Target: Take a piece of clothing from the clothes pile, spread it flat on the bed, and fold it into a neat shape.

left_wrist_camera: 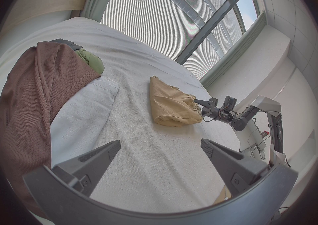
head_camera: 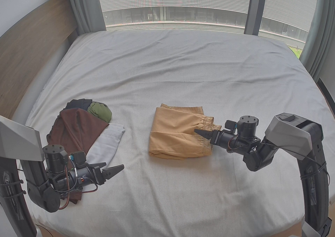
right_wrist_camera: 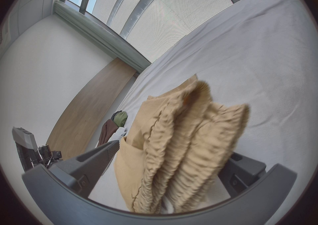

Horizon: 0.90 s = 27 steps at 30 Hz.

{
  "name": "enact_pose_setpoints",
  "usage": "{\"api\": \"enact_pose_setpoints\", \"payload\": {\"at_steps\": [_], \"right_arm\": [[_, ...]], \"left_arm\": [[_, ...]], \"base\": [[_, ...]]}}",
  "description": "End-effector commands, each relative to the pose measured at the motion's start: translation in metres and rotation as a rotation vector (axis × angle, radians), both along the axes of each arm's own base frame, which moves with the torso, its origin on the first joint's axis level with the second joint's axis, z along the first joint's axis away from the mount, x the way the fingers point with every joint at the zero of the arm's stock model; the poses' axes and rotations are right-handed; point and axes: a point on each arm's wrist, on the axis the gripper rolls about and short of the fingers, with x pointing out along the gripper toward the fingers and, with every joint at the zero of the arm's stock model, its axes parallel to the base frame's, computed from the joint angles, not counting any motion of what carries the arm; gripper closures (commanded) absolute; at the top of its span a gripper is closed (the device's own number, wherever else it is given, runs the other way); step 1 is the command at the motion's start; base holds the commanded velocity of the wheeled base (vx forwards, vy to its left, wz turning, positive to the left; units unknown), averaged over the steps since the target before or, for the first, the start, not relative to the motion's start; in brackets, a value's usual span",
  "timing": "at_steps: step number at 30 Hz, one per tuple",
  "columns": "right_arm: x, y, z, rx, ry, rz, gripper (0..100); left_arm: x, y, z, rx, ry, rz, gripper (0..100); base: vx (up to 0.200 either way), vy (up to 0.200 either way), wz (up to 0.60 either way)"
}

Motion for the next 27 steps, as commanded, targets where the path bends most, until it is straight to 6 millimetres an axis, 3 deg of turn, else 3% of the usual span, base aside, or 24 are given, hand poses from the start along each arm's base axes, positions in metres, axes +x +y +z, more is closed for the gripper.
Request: {"api": "enact_pose_setpoints", "payload": {"at_steps": [1,7,13,20,27], "right_arm": [[-0.001,-0.025,0.026,0.008,-0.035,-0.054,0],[0.001,-0.050,0.065,0.024,-0.102,-0.110,0],[-0.004,-0.042,0.090,0.037,-0.150,-0.088,0],[-0.015,0.006,0.084,0.042,-0.139,0.021,0],[-0.011,0.025,0.045,0.022,-0.072,0.058,0]], "left_arm": [[0.001,0.000,0.000,-0.001,-0.003,0.000,0],[0.001,-0.001,0.002,-0.002,-0.012,-0.003,0],[0.002,0.000,0.003,-0.003,-0.017,0.000,0],[0.002,0.000,0.003,-0.002,-0.015,0.003,0],[0.002,0.002,0.003,-0.003,-0.017,0.008,0]], "base": [[0.000,0.000,0.00],[0.000,0.000,0.00],[0.000,0.000,0.00],[0.000,0.000,0.00],[0.000,0.000,0.00]]}}
